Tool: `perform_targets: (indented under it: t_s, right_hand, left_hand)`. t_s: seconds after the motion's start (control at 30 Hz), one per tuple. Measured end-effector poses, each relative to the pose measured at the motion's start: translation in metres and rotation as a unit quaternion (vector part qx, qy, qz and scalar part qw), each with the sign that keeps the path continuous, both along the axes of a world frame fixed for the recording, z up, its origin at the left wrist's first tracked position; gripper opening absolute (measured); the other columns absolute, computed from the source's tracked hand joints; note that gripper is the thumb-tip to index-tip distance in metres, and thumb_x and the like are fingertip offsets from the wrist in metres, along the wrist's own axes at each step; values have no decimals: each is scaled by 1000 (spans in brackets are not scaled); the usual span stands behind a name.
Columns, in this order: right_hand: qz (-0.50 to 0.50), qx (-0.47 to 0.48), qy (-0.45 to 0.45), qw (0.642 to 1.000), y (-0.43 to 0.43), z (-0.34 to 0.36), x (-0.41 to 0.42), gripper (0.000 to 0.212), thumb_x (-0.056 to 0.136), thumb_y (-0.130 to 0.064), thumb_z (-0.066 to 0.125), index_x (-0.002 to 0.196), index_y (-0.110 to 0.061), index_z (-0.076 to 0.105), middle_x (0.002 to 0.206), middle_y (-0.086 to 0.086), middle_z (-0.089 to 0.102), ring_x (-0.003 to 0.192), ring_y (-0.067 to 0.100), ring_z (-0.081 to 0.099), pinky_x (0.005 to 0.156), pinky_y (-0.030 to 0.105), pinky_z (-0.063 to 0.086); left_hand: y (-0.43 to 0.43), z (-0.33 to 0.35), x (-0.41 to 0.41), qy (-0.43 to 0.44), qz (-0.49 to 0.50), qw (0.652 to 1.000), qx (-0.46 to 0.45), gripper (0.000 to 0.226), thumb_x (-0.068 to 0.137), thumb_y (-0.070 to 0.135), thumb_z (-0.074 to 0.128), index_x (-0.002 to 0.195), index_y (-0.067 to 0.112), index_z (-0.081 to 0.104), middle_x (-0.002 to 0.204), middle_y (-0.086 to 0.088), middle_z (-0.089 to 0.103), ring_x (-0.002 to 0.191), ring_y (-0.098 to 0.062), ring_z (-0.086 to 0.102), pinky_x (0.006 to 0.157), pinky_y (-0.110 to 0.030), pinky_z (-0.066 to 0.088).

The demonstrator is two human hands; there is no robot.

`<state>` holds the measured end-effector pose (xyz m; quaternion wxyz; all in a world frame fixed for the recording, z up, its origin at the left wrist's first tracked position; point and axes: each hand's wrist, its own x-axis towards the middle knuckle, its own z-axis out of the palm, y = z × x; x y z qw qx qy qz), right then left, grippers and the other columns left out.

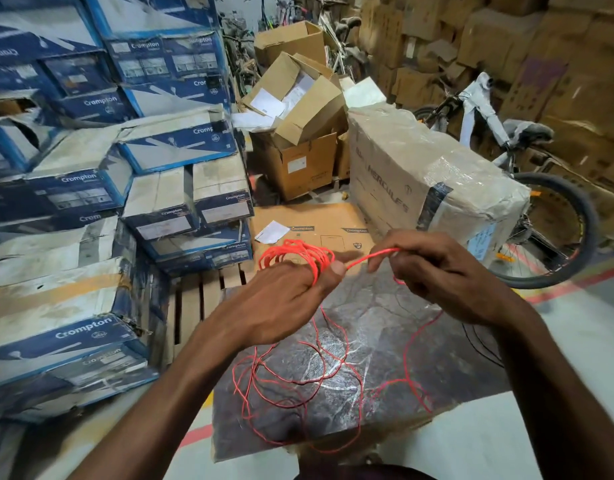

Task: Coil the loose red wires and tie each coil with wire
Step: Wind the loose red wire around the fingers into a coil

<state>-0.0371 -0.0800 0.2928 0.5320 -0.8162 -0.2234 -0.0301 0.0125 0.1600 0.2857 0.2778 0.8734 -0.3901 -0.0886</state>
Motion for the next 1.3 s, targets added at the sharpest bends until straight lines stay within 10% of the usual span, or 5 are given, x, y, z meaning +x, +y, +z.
perform_targets:
  t_s: [0.2,0.5,0.97,1.1,1.3]
  right_hand:
    - [-37,103,-20,994,12,-2,18,4,98,-9,53,95,-10,55,59,7,41,49,8,40,48,19,38]
    - [47,159,161,973,17,-61,37,28,98,-15,55,82,8,52,53,14,47,43,12,51,48,26,47]
    - [19,-64,133,989,-22,-76,12,29,106,-29,52,92,-3,57,82,3,59,79,18,61,76,31,52]
    - [-6,-7,84,996,-3,-70,-3,24,108,-27,46,99,-10,60,84,4,67,84,32,66,82,51,50]
    - [11,-70,102,992,39,-88,-22,25,109,-38,44,101,-27,64,75,10,52,65,27,47,64,42,43]
  left_hand:
    - [-4,-1,-26,282,-151,940,-117,50,106,42,35,115,14,75,58,-11,35,53,-20,37,62,-39,43]
    - [14,25,-13,569,-252,580,-526,56,106,43,25,159,26,25,48,1,16,35,-9,13,106,-46,48]
    - [37,36,35,515,-191,561,-619,58,109,47,14,162,22,13,74,-17,62,37,-19,46,108,-50,45]
    - [41,43,52,414,-53,661,-624,56,107,46,27,158,23,22,149,-20,51,137,-47,47,109,-52,42]
    - [22,26,67,318,141,748,-565,50,105,53,26,154,44,33,163,1,35,142,-25,45,110,-43,46]
